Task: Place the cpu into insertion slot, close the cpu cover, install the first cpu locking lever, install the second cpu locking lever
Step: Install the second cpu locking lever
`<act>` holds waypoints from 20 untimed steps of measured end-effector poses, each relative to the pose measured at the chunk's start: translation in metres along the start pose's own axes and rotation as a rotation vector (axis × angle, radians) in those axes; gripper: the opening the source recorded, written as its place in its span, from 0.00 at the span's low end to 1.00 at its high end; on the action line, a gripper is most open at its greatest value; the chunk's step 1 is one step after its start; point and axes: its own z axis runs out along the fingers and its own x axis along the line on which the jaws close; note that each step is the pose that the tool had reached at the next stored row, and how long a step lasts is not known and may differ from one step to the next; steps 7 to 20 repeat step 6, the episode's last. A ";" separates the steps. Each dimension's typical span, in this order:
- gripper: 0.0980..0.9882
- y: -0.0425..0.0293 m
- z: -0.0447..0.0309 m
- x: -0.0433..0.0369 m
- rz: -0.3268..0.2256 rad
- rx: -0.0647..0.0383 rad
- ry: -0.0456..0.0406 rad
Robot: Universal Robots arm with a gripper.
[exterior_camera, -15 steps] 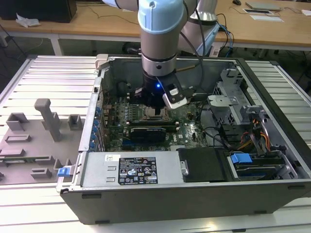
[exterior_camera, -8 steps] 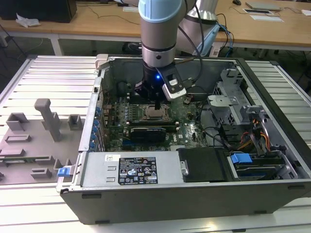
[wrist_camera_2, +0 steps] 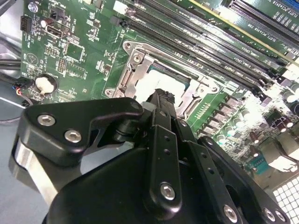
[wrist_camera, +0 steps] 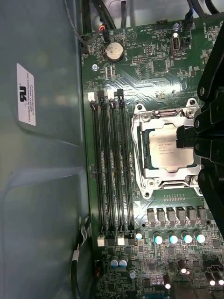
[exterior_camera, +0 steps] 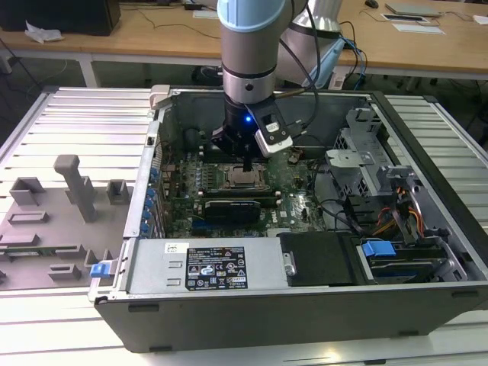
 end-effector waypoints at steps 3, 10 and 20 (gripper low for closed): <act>0.01 0.0000 0.0000 0.0000 0.000 0.000 0.0000; 0.01 0.0000 0.0000 0.0000 0.000 0.000 0.0000; 0.01 0.0000 0.0000 0.0000 0.000 0.000 0.0000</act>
